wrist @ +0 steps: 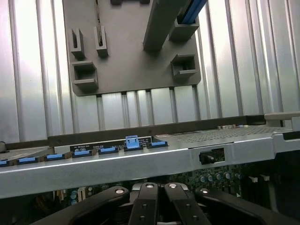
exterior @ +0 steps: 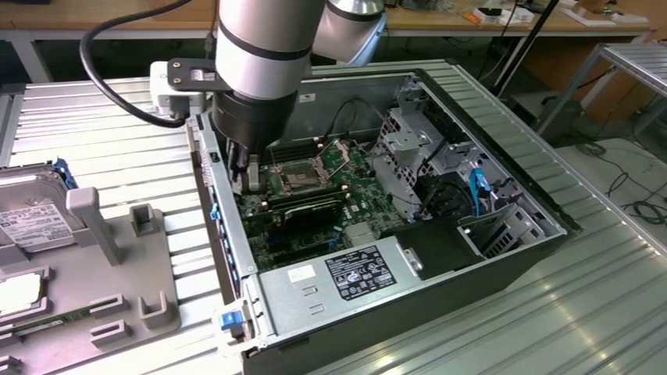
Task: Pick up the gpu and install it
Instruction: 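Press down on the gpu until it lock into place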
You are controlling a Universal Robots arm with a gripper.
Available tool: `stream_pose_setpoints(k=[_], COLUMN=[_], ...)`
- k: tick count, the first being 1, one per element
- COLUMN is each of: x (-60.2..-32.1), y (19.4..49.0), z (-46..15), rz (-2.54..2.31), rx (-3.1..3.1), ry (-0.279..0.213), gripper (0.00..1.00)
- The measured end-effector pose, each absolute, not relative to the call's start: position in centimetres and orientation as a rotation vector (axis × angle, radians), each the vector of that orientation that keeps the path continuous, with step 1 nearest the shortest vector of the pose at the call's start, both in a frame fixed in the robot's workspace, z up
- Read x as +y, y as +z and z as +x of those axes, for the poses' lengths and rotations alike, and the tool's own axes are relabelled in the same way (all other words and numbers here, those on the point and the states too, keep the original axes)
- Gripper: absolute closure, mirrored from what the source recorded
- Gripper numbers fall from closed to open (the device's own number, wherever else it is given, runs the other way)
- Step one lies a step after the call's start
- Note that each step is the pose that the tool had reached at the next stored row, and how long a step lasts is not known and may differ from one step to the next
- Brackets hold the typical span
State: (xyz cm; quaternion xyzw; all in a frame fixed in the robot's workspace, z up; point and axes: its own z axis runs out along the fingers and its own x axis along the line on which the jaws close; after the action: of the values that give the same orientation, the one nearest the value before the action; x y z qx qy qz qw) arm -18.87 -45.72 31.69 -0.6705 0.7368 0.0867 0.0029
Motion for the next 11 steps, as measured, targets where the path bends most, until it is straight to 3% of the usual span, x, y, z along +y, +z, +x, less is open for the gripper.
stream_pose_setpoints(k=[11], x=[-46.69], y=[31.73], z=[-18.83], rz=[-2.105], rx=[2.296], ry=[0.285], gripper=[0.89])
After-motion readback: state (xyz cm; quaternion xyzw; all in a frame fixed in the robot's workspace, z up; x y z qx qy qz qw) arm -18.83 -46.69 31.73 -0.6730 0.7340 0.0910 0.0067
